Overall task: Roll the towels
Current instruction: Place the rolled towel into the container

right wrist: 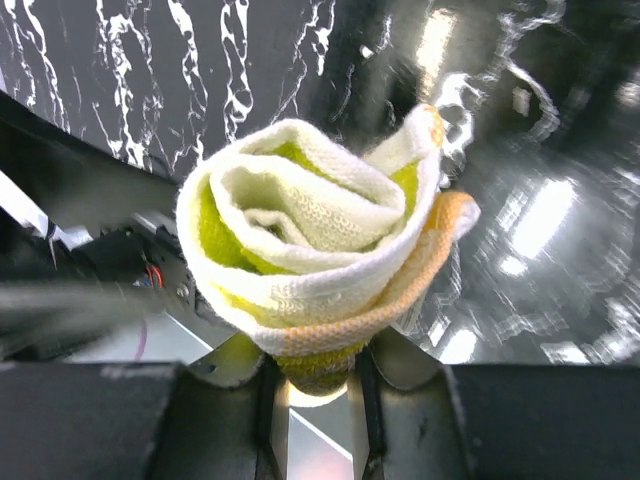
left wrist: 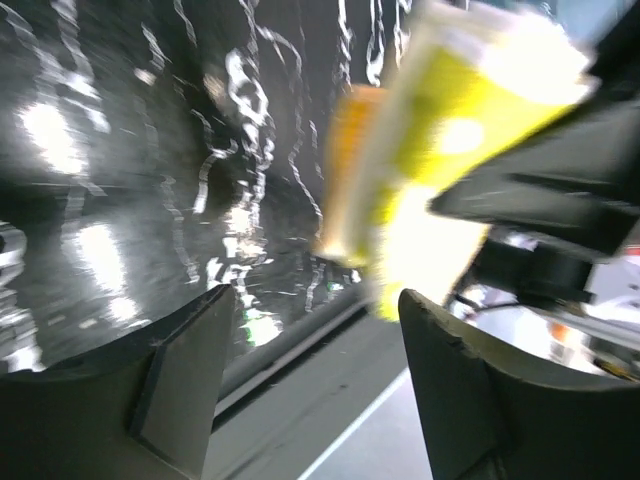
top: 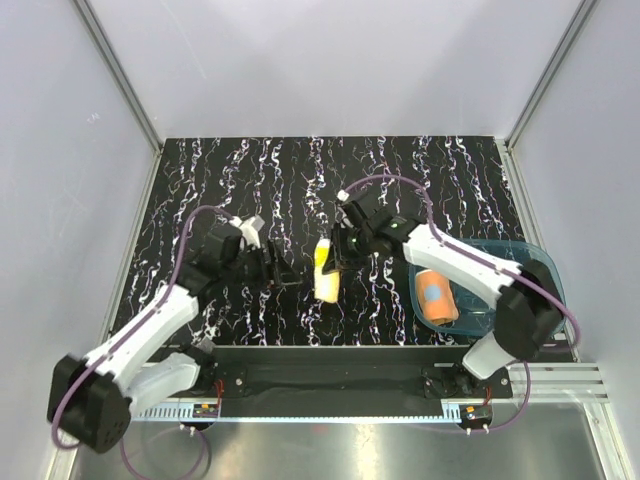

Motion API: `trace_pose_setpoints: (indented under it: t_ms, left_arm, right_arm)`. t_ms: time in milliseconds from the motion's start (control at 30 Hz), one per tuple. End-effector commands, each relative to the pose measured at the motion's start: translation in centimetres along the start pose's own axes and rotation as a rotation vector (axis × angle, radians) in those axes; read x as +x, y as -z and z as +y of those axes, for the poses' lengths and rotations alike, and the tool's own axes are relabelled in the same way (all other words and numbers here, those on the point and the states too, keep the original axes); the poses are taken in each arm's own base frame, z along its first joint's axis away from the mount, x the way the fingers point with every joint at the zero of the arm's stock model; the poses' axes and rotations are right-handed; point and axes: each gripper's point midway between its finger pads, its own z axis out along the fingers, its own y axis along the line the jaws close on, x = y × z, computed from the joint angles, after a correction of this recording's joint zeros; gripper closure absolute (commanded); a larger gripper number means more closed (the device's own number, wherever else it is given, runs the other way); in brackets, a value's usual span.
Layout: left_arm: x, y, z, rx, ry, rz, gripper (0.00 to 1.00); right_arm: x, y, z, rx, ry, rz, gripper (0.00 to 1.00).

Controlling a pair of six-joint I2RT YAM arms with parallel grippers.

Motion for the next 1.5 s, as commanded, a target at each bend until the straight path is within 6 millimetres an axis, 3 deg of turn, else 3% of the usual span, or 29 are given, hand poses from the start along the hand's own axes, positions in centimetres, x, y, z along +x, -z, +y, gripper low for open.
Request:
trace_pose_setpoints:
  t_ms: [0, 67, 133, 367, 467, 667, 833, 1067, 1433, 1467]
  left_arm:
    - [-0.5, 3.2, 1.8, -0.169, -0.116, -0.057, 0.28]
    - [-1.1, 4.6, 1.7, -0.2, -0.148, -0.097, 0.28]
    - [-1.4, 5.3, 1.8, -0.222, -0.166, -0.118, 0.27]
    - [-1.9, 6.5, 0.7, -0.197, -0.227, -0.154, 0.27]
    - [-1.8, 6.3, 0.7, -0.186, -0.238, -0.15, 0.27]
    - [-1.5, 6.2, 0.3, -0.162, -0.249, -0.126, 0.27]
    - [-1.6, 6.3, 0.2, -0.158, -0.257, -0.135, 0.27]
    - [-1.6, 6.5, 0.1, -0.156, -0.261, -0.142, 0.27]
    - [-1.9, 6.9, 0.2, -0.173, -0.263, -0.17, 0.27]
    - [-1.9, 6.9, 0.2, -0.173, -0.264, -0.168, 0.27]
  right_arm:
    - [-0.8, 6.2, -0.8, 0.145, 0.089, -0.078, 1.0]
    - [0.0, 9.1, -2.7, 0.256, 0.11, -0.067, 1.0]
    - [-0.8, 11.5, -4.6, 0.375, 0.113, -0.119, 1.0]
    - [1.1, 19.8, -13.0, 0.685, -0.019, -0.142, 1.0]
    - [1.6, 22.0, -16.0, 0.813, -0.045, -0.186, 1.0]
    - [1.2, 24.1, -18.5, 0.892, -0.163, -0.24, 1.0]
    - [1.7, 24.4, -23.3, 1.134, -0.312, -0.131, 1.0]
    - [2.5, 20.4, -27.5, 1.303, -0.344, 0.142, 1.0]
    - [5.2, 14.6, -28.8, 1.19, -0.299, 0.355, 1.0]
    - [5.6, 13.3, -28.5, 1.138, -0.298, 0.37, 1.0]
